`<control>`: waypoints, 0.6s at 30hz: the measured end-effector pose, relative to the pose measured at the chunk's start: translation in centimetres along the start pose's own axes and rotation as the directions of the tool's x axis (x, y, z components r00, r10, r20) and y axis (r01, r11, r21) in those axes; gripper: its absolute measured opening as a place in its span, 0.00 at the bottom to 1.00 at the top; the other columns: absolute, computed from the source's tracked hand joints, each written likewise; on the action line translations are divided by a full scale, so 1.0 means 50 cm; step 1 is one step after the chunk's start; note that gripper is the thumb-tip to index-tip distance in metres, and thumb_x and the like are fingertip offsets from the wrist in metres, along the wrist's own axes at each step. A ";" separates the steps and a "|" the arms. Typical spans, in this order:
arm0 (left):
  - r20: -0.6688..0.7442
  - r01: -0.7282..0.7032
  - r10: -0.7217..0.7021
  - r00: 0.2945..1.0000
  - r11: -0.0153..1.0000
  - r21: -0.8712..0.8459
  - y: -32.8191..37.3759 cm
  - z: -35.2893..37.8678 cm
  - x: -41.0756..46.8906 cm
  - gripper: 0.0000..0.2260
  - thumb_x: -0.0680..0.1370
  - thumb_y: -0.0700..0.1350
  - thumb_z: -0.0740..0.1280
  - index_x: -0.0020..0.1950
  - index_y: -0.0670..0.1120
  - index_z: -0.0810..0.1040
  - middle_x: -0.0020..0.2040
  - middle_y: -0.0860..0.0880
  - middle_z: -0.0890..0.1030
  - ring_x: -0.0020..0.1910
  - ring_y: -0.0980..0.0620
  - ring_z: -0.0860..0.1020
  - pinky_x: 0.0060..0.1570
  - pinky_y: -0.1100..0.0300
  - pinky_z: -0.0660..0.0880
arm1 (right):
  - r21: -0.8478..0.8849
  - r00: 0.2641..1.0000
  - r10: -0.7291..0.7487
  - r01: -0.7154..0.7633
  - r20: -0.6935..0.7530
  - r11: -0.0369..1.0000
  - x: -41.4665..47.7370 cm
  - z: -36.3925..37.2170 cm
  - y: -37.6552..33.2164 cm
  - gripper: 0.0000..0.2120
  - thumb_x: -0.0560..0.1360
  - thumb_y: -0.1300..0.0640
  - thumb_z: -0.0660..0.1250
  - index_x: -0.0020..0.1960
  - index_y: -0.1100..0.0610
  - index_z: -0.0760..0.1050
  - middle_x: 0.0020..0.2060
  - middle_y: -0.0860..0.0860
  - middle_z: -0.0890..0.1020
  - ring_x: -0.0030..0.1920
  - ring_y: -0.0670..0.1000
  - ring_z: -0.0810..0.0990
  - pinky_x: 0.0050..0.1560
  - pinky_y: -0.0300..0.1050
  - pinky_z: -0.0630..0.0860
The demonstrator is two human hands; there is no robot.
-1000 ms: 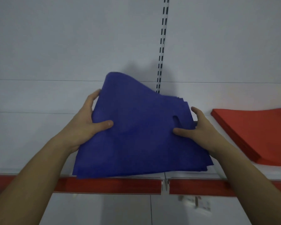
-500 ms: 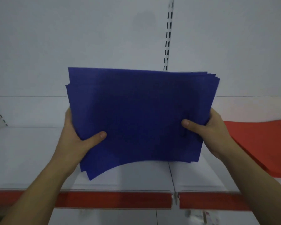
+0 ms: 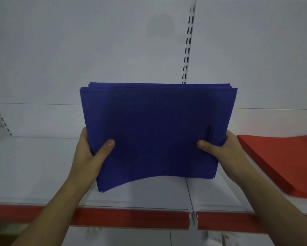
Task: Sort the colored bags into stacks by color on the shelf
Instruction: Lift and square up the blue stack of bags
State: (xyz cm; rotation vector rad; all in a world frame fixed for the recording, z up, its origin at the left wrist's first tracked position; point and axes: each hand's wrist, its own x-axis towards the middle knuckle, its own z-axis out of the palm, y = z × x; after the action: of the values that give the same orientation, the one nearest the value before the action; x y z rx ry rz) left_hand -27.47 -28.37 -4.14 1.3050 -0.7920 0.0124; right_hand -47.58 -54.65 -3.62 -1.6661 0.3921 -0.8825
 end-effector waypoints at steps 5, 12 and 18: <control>-0.085 -0.125 0.136 0.987 0.984 0.126 0.011 0.029 0.006 0.13 0.76 0.48 0.70 0.60 0.55 0.76 0.53 0.62 0.83 0.53 0.59 0.81 0.48 0.67 0.78 | -0.023 0.999 -0.034 0.034 -0.040 0.999 0.003 0.027 -0.005 0.26 0.63 0.50 0.79 0.59 0.48 0.78 0.50 0.40 0.85 0.48 0.45 0.85 0.49 0.50 0.84; -0.079 -0.112 0.117 0.990 0.992 0.064 -0.011 0.016 0.013 0.18 0.73 0.53 0.69 0.62 0.53 0.73 0.55 0.58 0.81 0.54 0.57 0.80 0.50 0.63 0.78 | 0.014 1.000 0.007 -0.007 -0.007 1.000 0.021 0.002 -0.001 0.37 0.58 0.43 0.82 0.64 0.50 0.77 0.56 0.47 0.85 0.54 0.52 0.85 0.54 0.58 0.82; -0.116 -0.169 0.182 0.977 0.979 0.114 -0.010 0.056 0.011 0.11 0.77 0.44 0.64 0.57 0.56 0.72 0.50 0.65 0.80 0.49 0.63 0.78 0.47 0.70 0.75 | 0.006 1.000 0.010 -0.010 0.023 1.000 0.019 0.031 -0.004 0.29 0.62 0.50 0.80 0.61 0.49 0.78 0.54 0.45 0.85 0.53 0.50 0.85 0.54 0.56 0.82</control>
State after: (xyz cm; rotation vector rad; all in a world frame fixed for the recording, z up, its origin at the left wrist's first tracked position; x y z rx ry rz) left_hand -28.29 -31.17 -4.15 1.3148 -0.8049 0.2778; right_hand -45.86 -54.15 -3.19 -1.6661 0.3811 -0.8558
